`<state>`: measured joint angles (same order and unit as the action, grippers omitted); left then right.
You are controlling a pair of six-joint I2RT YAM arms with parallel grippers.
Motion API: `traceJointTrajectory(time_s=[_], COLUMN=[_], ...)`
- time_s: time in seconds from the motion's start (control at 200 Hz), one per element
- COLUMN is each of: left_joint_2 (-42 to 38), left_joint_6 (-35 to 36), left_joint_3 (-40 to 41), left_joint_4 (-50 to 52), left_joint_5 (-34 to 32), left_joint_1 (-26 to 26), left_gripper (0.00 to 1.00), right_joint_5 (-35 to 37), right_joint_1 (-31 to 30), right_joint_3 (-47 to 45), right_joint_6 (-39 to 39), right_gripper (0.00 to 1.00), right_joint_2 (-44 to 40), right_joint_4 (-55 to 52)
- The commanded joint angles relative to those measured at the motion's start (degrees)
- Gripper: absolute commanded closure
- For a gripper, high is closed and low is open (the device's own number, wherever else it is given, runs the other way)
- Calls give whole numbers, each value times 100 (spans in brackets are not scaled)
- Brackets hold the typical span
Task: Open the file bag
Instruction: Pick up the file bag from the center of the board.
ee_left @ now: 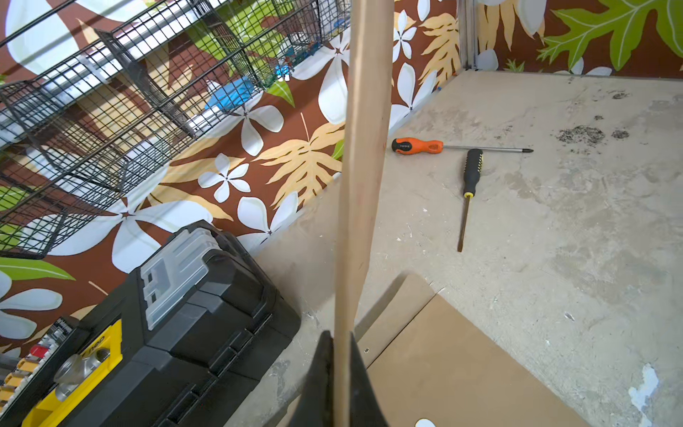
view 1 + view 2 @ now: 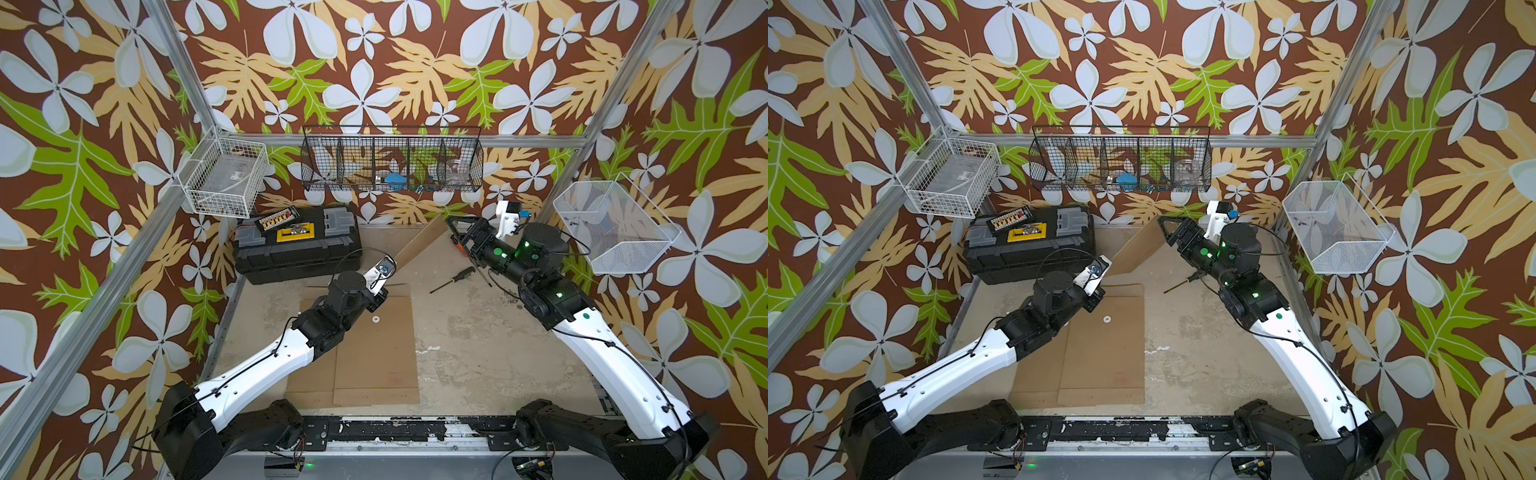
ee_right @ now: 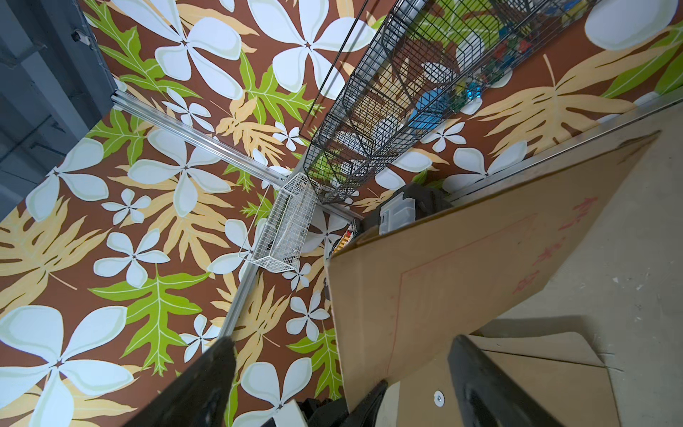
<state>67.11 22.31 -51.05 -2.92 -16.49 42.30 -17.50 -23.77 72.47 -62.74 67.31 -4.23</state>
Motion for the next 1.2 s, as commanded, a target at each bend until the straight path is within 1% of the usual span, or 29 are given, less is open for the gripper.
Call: traceJointTrajectory(time_s=[0.0, 0.16, 0.325, 0.466, 0.606, 0.751, 0.831, 0.946, 1.011, 1.046, 1.091, 1.161, 1.196], left_joint_2=[55, 117, 117, 84, -43, -141, -224, -346, -412, -447, -498, -624, -712], left_joint_6=[205, 403, 725, 1064, 1322, 1467, 1538, 1516, 1430, 1343, 1206, 863, 681], left_joint_3=[-19, -37, -28, 79, 289, 366, 401, 454, 455, 448, 438, 429, 435], left_joint_4=[-245, -286, -393, -528, -728, -833, -874, -967, -978, -950, -913, -842, -797], left_joint_5=[-99, -291, -454, -616, -720, -767, -768, -744, -685, -621, -511, -336, -247], left_joint_1=[78, 273, 451, 591, 725, 814, 860, 876, 875, 867, 876, 869, 871], left_gripper=[100, 100, 100, 100, 100, 100, 100, 100, 100, 93, 82, 54, 43], right_joint_5=[-200, -407, -316, -202, -151, -168, -181, -150, -111, -79, -53, -46, -49], right_joint_1=[-10, -14, -5, 4, 58, 83, 78, 83, 89, 89, 91, 94, 106], right_joint_3=[67, -54, -272, -296, -442, -478, -527, -592, -610, -594, -593, -613, -612], right_joint_6=[-141, -277, -279, -226, -278, -308, -336, -366, -368, -369, -364, -325, -302], right_gripper=[9, 9, 12, 24, 36, 41, 46, 58, 67, 71, 77, 85, 89], right_joint_2=[86, 218, 216, 190, 90, 132, 129, 52, 4, -35, -80, -158, -194], right_joint_4=[142, -36, -166, -370, -346, -426, -443, -392, -385, -383, -369, -329, -324])
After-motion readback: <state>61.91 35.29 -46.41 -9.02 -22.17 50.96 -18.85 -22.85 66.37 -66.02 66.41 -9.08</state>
